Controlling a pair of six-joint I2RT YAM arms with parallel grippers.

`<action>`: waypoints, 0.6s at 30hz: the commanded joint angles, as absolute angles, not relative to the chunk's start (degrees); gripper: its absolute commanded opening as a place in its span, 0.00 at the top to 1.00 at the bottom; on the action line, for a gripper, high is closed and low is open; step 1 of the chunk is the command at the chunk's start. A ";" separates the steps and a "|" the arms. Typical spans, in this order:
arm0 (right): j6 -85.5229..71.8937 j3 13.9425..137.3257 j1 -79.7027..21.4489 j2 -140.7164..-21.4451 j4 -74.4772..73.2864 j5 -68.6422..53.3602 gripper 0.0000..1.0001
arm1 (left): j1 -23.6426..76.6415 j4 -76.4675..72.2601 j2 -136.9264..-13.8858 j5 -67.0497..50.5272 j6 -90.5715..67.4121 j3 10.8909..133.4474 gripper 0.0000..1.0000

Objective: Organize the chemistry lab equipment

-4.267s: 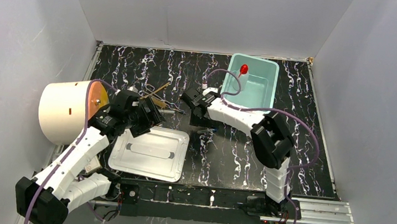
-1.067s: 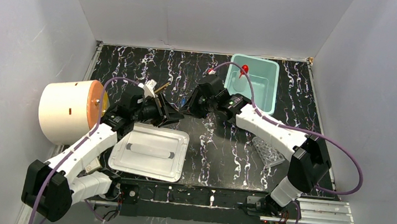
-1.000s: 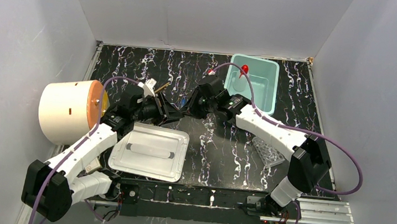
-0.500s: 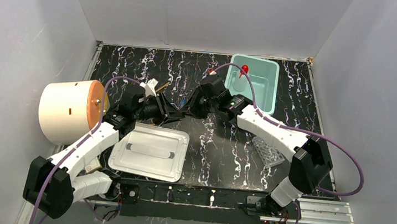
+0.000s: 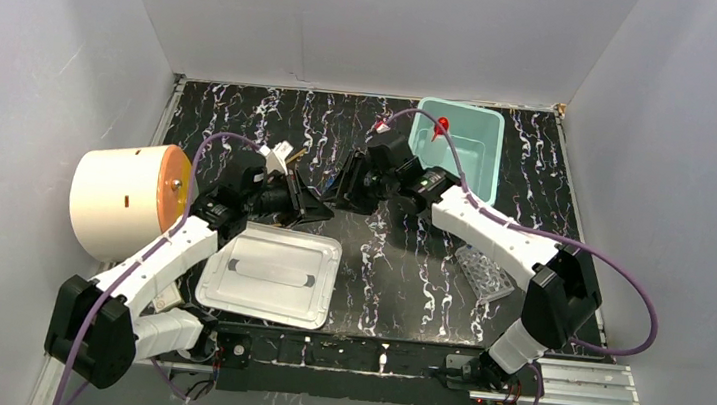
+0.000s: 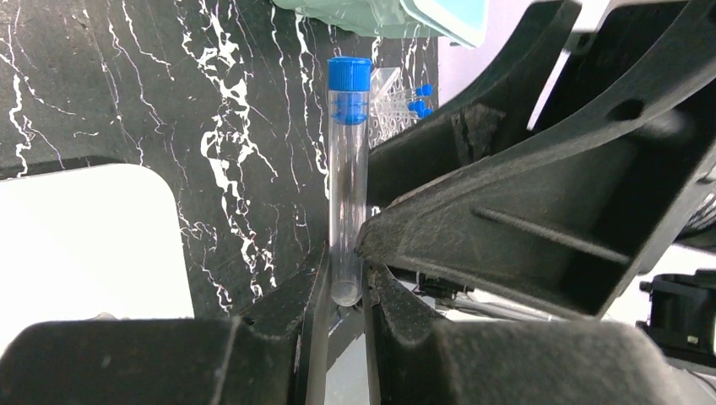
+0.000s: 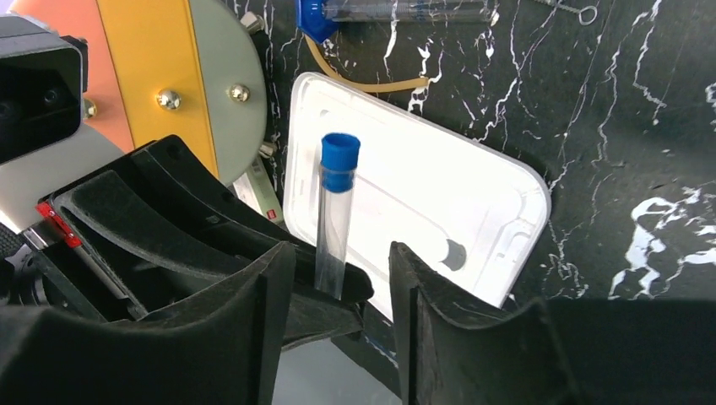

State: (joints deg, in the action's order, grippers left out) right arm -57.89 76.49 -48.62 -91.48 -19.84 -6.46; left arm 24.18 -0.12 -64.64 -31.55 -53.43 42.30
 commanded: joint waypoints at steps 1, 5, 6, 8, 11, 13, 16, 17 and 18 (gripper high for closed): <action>-49.16 82.16 -45.75 -90.61 -21.92 -13.24 0.43 | 24.35 2.93 -62.52 -36.78 -45.60 46.17 1.00; -46.82 82.41 -42.98 -88.62 -21.23 -18.09 0.36 | 24.37 7.06 -62.04 -39.86 -38.14 47.95 1.00; -46.38 82.97 -42.51 -88.79 -21.98 -19.39 0.35 | 24.35 7.56 -61.80 -40.75 -36.72 48.40 1.00; -44.78 83.89 -42.04 -89.18 -23.64 -20.45 0.35 | 24.35 7.88 -61.05 -42.17 -33.93 48.91 1.00; -43.54 84.68 -41.89 -89.67 -24.46 -22.75 0.36 | 24.35 9.08 -60.26 -42.22 -29.58 49.63 1.00; -43.72 84.70 -41.80 -89.47 -23.77 -24.42 0.38 | 24.35 10.41 -60.33 -42.99 -26.85 50.38 1.00; -45.24 84.10 -41.64 -88.72 -21.25 -27.66 0.43 | 24.35 12.13 -61.44 -45.10 -23.20 51.75 1.00; -46.03 84.11 -41.60 -88.62 -20.70 -28.72 0.45 | 24.35 11.82 -62.00 -46.45 -22.64 51.90 1.00; -46.45 84.11 -41.47 -88.67 -20.40 -29.61 0.48 | 24.35 11.99 -62.96 -48.23 -21.96 52.27 1.00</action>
